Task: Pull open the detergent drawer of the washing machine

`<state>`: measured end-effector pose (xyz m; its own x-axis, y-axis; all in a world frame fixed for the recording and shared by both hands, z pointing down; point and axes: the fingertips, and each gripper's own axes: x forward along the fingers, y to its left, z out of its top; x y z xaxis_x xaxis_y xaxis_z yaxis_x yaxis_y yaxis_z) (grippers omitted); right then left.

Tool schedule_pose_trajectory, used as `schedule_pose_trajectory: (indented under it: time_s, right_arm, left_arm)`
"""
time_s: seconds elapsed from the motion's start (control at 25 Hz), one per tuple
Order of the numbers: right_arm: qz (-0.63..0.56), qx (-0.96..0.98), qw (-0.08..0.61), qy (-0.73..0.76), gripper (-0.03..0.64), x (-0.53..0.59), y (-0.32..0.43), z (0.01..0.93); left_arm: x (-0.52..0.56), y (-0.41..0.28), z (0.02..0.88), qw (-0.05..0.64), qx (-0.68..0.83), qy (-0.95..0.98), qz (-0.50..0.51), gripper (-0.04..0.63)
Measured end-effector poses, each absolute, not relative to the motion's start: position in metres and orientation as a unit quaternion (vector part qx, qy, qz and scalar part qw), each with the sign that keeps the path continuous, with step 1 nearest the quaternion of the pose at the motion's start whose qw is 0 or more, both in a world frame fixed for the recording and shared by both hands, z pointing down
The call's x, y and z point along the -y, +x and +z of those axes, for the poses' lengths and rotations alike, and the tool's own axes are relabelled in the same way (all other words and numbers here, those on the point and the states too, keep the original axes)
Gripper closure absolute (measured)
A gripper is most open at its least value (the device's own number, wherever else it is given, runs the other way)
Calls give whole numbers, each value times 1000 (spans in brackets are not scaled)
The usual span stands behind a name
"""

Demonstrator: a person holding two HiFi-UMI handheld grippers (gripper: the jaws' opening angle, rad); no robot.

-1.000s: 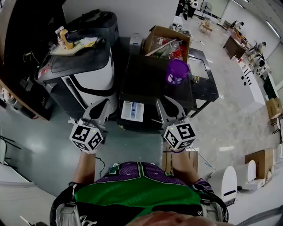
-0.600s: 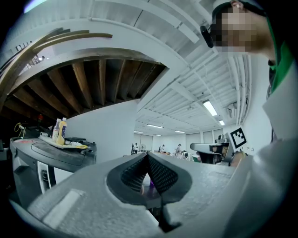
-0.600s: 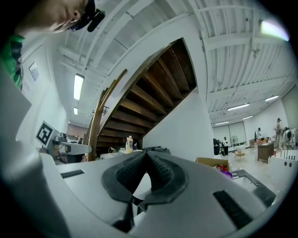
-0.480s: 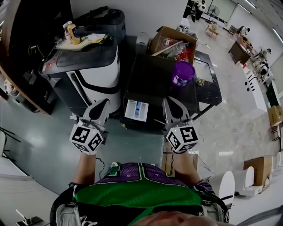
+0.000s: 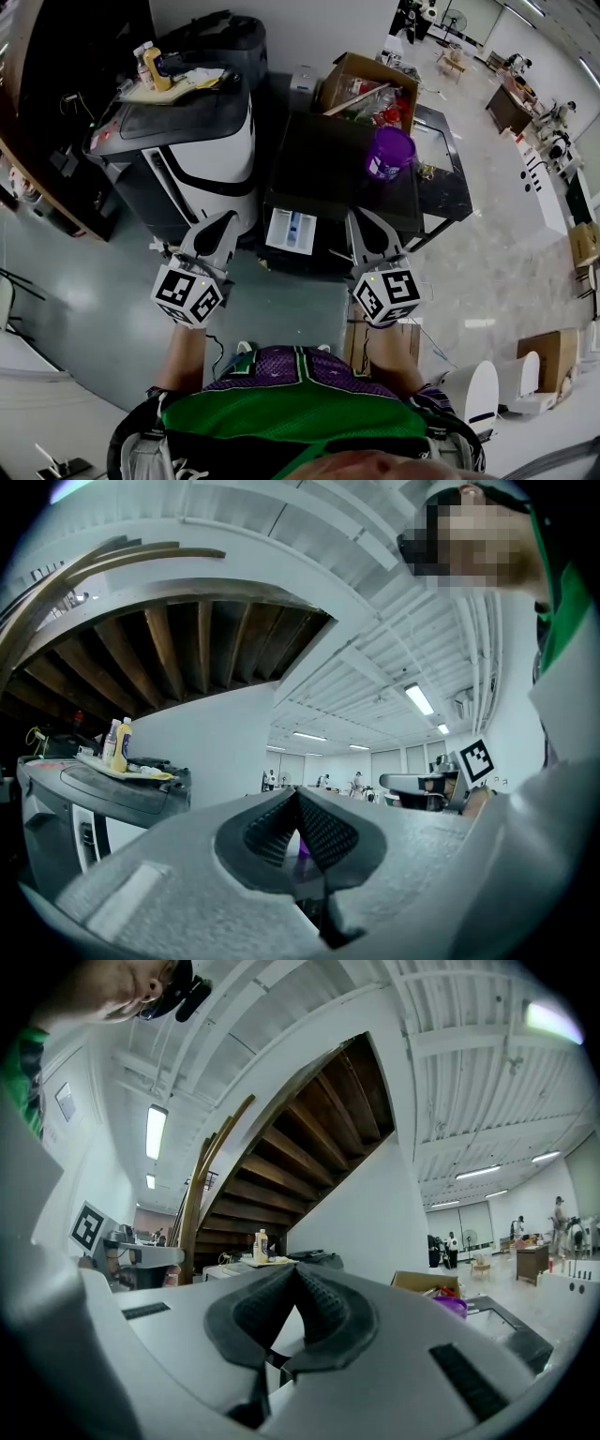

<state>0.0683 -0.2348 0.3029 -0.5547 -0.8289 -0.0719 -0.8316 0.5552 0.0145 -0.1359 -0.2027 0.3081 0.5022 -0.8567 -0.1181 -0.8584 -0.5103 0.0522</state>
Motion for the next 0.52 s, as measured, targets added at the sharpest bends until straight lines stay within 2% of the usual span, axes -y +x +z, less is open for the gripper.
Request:
schedule_pose_trajectory:
  time_s: [0.52]
  right_arm:
    - [19,-885,28,-464,615,228,57,306]
  left_arm:
    - [197,-141,309,3,-498,-865,62,578]
